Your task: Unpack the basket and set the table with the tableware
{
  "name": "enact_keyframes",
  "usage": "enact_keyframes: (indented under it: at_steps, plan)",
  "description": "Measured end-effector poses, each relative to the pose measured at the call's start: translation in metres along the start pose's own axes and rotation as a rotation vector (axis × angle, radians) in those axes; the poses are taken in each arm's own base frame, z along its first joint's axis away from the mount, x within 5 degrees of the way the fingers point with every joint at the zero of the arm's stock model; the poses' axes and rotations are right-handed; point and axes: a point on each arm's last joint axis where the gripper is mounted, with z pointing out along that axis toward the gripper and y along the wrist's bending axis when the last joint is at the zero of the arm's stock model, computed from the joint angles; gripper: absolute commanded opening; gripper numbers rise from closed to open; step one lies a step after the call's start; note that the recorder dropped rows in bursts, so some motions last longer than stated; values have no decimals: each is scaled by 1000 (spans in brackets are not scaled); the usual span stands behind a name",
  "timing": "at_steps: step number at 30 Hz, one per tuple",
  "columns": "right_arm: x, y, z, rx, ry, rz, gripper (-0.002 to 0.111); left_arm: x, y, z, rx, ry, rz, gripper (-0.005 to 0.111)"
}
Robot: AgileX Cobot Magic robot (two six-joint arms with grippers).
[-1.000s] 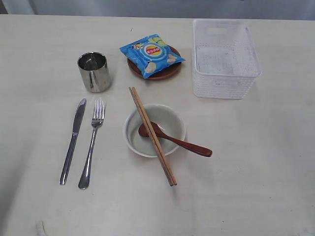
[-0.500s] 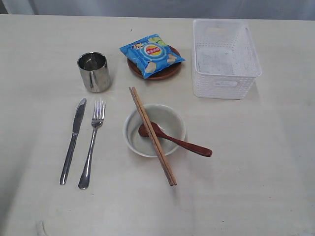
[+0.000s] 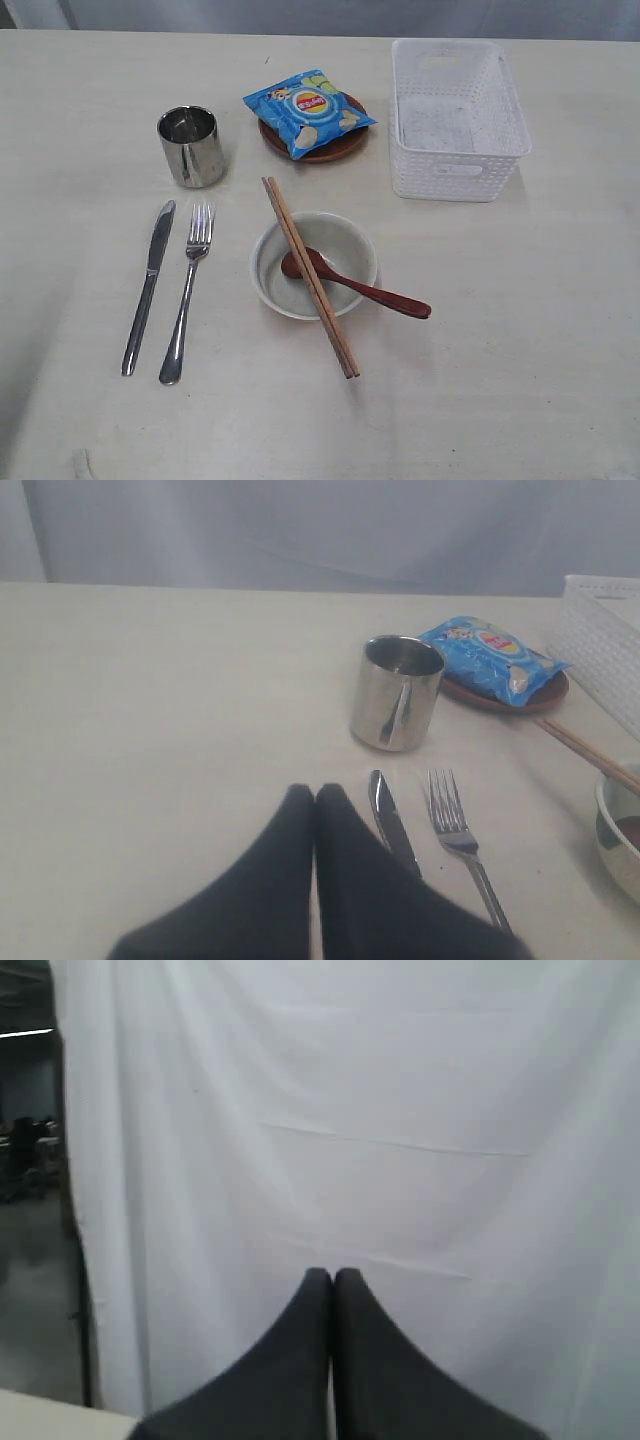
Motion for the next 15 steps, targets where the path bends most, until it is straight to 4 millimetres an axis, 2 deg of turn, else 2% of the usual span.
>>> enact_keyframes:
  at_steps: [2, 5, 6, 10, 12, 15]
  plan:
    - [13, -8, -14, 82, -11, 22, -1, 0, 0, 0, 0, 0, 0, 0]
    - [53, -18, -39, 198, -17, 36, -1, 0, 0, 0, 0, 0, 0, 0]
    - [76, -20, -45, 225, 8, 41, -1, 0, 0, 0, 0, 0, 0, 0]
    - [142, -24, -65, 256, 66, 60, -1, 0, 0, 0, 0, 0, 0, 0]
    - [165, -25, -72, 260, 85, 77, -1, 0, 0, 0, 0, 0, 0, 0]
    - [183, -26, -77, 263, 97, 94, -1, 0, 0, 0, 0, 0, 0, 0]
